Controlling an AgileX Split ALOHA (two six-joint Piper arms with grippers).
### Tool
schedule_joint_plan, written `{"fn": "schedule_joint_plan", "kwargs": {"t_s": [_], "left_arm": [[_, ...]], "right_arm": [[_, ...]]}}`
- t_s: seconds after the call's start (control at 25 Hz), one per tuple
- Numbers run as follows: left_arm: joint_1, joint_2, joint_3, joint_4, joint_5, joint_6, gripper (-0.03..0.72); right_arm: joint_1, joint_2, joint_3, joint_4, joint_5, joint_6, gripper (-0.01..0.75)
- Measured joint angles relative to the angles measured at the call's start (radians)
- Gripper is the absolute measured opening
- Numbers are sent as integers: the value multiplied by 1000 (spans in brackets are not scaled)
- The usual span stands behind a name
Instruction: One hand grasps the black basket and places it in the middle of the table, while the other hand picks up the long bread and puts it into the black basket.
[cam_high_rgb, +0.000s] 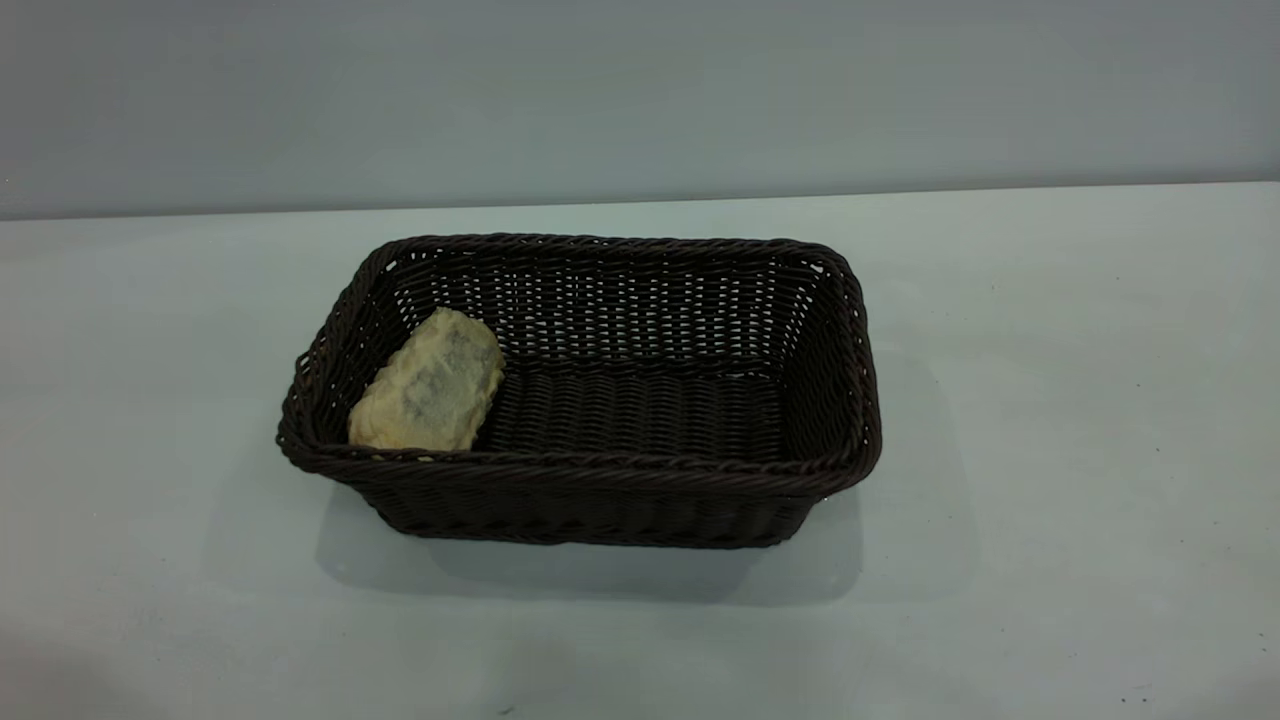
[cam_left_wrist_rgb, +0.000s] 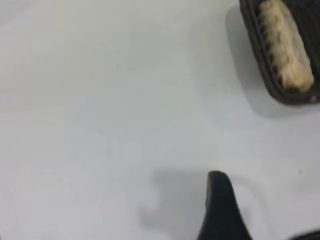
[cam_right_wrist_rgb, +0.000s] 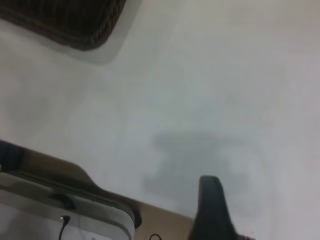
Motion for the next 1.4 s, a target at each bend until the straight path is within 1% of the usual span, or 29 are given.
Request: {"fn": "schedule_joint_plan", "kwargs": {"t_s": [0.12,0.24,0.52,0.68,0.92,1.16,1.4], "left_arm": [[0,-106,11,1,97,-21,524],[0,-217,75,3,141,-27,523],[0,-501,270,3,169,-29,523],[0,-660,338,-7,190,-39,523],[0,-853,371,-35,191,-71,523],[0,-969,373,-37,191,-74,523],[0,-975,446,-37,191,-74,523]], "right_arm": [[0,-85,70,10,0,0,554],[0,-184,136,27,0,0,554],[0,-448,266,39,0,-22,554],[0,-584,312,39,-4,-35,554],[0,-733,390,45,-23,-36,554],[0,-819,548,45,-86,-73,554],[0,-843,567,45,-98,-88,554]]}}
